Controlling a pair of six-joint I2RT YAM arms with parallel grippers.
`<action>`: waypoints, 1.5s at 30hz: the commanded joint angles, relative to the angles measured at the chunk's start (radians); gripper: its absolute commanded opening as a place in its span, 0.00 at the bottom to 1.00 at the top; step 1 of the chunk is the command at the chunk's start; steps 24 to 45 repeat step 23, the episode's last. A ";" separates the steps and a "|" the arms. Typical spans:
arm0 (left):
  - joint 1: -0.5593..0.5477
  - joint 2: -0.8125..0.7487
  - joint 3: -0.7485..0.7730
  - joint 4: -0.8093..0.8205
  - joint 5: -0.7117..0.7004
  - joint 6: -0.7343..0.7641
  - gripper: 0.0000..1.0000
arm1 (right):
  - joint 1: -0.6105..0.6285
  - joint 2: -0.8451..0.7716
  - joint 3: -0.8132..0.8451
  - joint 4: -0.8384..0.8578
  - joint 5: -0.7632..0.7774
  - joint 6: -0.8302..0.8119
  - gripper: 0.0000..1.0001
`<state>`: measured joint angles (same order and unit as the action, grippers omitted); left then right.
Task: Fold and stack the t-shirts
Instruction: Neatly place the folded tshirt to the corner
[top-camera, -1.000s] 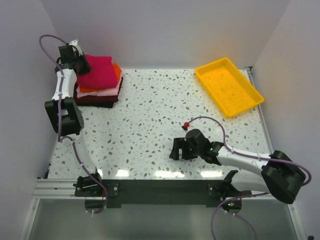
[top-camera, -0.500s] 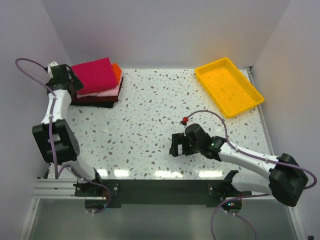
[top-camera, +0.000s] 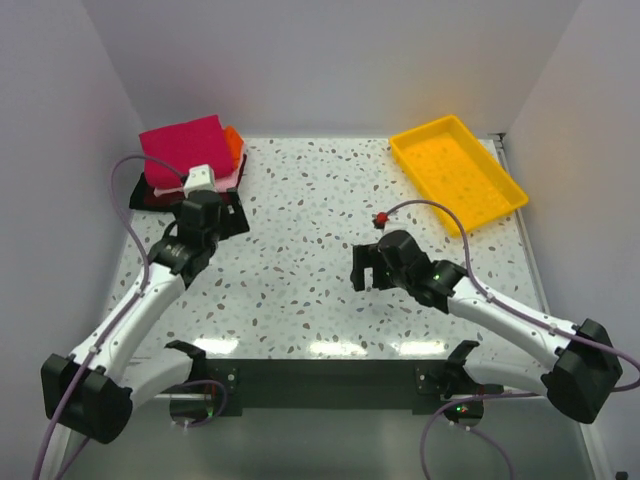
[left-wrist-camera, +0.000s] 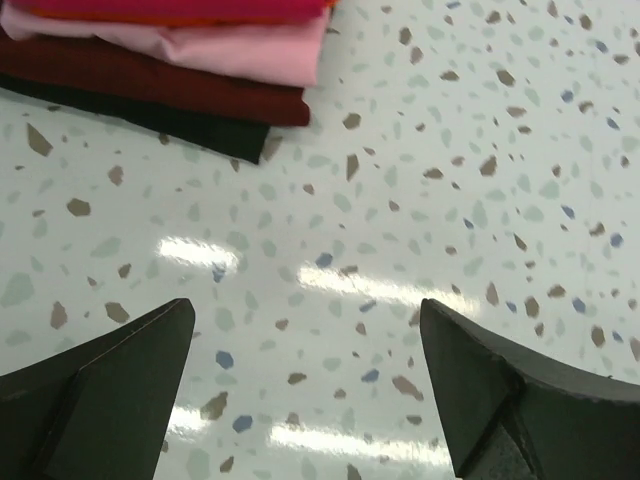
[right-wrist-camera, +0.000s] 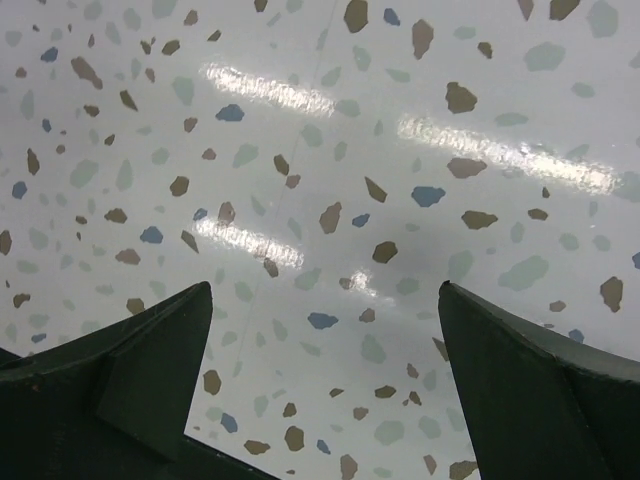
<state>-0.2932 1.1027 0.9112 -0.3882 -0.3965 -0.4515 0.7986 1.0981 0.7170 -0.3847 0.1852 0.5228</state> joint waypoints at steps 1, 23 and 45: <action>-0.093 -0.119 -0.087 -0.008 0.008 -0.067 1.00 | -0.062 0.000 0.047 0.000 0.057 -0.033 0.99; -0.212 -0.319 -0.258 0.018 0.076 -0.102 1.00 | -0.150 -0.164 0.015 -0.075 0.112 0.009 0.99; -0.212 -0.319 -0.258 0.018 0.076 -0.102 1.00 | -0.150 -0.164 0.015 -0.075 0.112 0.009 0.99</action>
